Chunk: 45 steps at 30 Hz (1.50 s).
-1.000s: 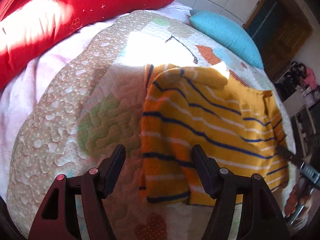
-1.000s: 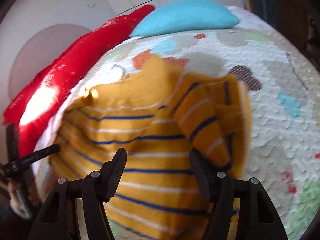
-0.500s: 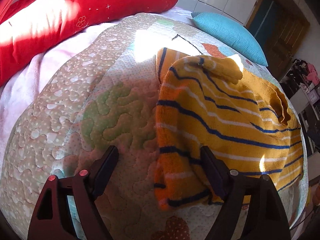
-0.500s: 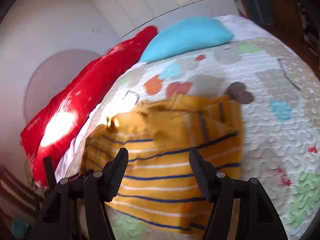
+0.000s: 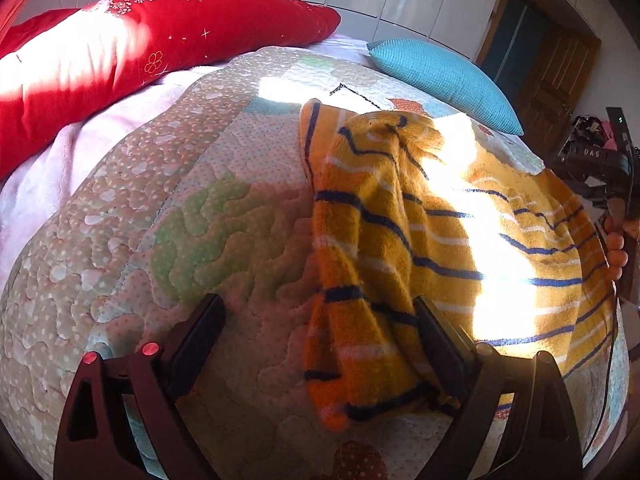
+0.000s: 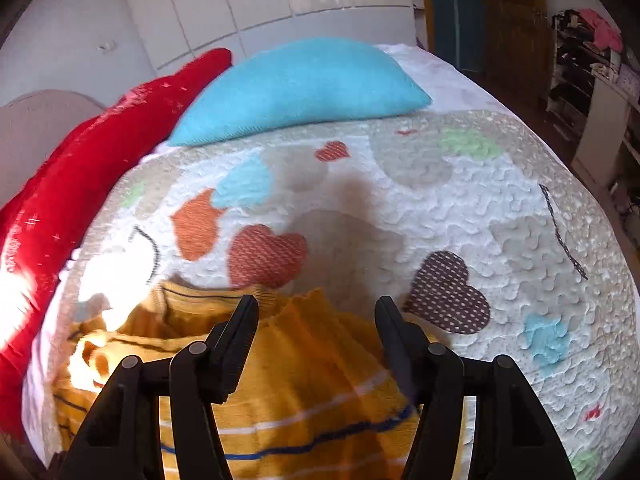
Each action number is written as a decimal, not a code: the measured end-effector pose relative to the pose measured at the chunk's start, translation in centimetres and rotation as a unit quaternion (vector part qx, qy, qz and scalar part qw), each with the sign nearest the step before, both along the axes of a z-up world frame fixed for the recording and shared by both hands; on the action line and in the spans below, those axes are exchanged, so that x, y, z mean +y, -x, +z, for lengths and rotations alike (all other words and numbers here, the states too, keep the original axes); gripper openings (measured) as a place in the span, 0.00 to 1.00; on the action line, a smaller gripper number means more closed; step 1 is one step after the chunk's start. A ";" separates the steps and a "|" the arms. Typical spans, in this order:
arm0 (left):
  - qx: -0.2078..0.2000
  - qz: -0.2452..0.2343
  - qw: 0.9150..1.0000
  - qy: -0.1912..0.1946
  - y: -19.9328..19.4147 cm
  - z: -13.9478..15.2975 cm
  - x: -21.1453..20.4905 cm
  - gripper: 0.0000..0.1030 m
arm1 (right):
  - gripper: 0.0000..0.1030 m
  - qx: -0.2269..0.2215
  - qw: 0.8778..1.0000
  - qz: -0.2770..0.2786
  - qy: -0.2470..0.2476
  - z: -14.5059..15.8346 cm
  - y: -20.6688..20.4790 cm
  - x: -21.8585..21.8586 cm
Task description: Fold small clothes
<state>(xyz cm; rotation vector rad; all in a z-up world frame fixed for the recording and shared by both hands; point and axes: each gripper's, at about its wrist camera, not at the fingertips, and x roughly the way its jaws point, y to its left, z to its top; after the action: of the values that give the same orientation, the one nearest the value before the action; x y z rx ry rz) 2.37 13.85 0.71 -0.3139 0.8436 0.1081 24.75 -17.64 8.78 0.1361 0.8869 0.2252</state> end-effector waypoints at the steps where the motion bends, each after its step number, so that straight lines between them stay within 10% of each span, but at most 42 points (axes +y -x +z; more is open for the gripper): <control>1: -0.003 0.000 1.000 0.004 0.1 0.0 0.1 0.91 | 0.63 -0.011 1.000 0.020 -0.008 1.0 1.0 1.0; 4: -0.013 -0.002 1.000 0.020 0.5 0.0 0.4 0.92 | 0.61 -0.006 0.994 0.110 -0.014 1.8 4.3 5.9; 7: -0.019 0.001 0.999 0.042 1.0 0.4 1.0 0.92 | 0.34 0.028 0.978 0.208 0.007 -0.3 7.2 12.0; 11: -0.027 0.020 0.997 0.066 3.7 2.0 1.5 0.92 | 0.32 0.023 0.955 0.277 0.105 -3.4 9.2 19.5; 15: -0.043 0.024 0.997 0.057 7.4 3.6 1.9 0.92 | 0.34 -0.023 0.948 0.259 0.184 -4.4 6.6 24.8; 27: -0.047 0.061 0.993 0.088 12.7 4.1 4.2 0.92 | 0.53 0.002 0.949 0.247 0.197 -5.3 3.1 31.3; 36: -0.049 0.046 0.993 0.095 13.0 5.2 3.6 0.92 | 0.60 0.030 0.970 0.235 0.048 -1.5 12.5 17.6; 45: 0.005 -0.044 0.996 0.076 4.6 3.6 3.2 0.81 | 0.60 0.072 0.993 0.088 0.012 -4.1 17.0 -3.1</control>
<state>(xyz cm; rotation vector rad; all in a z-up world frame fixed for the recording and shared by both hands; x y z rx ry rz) -2.23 17.05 4.35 -0.4181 0.8753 -0.0367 7.75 -20.74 4.73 0.0519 1.0470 0.3713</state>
